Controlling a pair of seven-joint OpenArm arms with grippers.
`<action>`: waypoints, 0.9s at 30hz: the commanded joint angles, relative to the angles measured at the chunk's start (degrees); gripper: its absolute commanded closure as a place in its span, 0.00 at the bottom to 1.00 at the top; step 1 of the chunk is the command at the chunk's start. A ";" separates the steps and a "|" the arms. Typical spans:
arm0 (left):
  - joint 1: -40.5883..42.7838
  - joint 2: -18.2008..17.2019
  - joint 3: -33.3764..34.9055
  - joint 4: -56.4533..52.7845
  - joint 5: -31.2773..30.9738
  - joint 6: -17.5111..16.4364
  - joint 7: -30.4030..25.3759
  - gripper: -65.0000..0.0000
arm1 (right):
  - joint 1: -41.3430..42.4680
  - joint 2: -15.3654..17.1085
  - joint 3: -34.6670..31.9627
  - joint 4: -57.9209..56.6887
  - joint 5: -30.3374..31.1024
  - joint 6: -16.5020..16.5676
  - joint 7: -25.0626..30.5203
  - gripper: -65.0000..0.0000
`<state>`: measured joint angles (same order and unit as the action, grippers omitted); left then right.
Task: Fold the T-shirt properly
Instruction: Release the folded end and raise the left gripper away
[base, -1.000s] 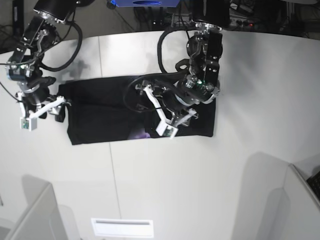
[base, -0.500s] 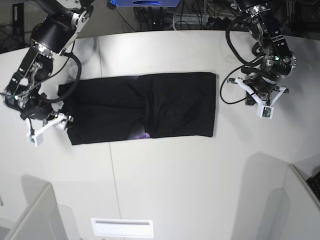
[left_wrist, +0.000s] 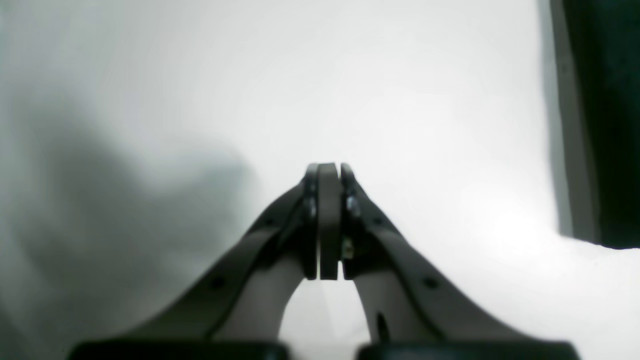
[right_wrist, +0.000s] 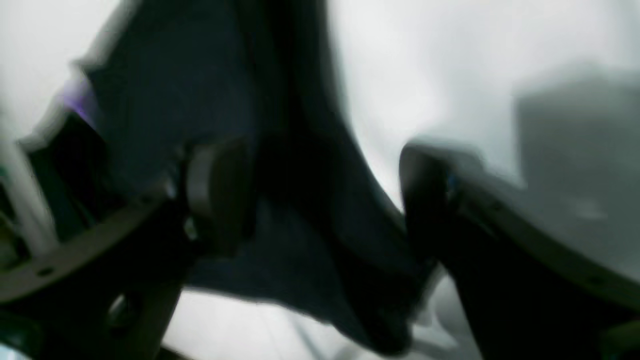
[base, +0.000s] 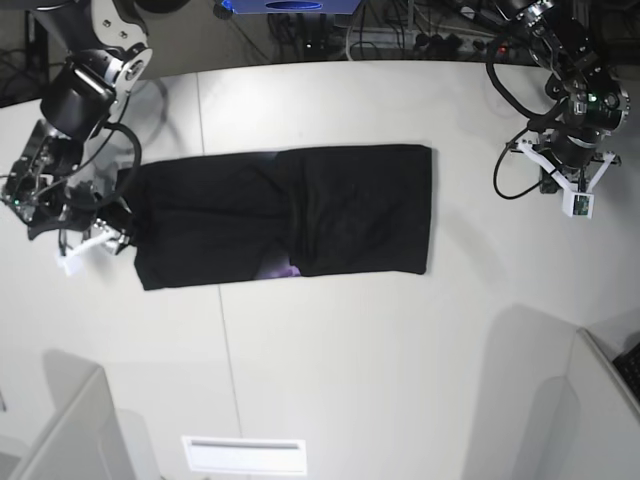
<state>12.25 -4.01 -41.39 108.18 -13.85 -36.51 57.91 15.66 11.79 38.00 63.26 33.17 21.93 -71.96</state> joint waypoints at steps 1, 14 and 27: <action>-0.25 -0.52 1.08 0.26 -0.62 -0.19 -0.81 1.00 | 0.91 0.56 -0.06 0.60 -0.07 0.00 -0.26 0.30; -1.57 -0.08 9.61 -3.26 -0.35 -0.02 -0.81 1.00 | -3.84 -3.57 -5.51 7.37 -0.07 0.09 -1.05 0.31; -2.18 -0.17 11.19 -12.14 -0.35 3.94 -9.07 1.00 | -4.28 -3.57 -5.51 4.03 -0.07 0.09 2.03 0.78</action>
<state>10.57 -3.66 -30.17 95.02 -13.50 -32.77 49.95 10.92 7.97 32.42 67.09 34.59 22.15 -68.36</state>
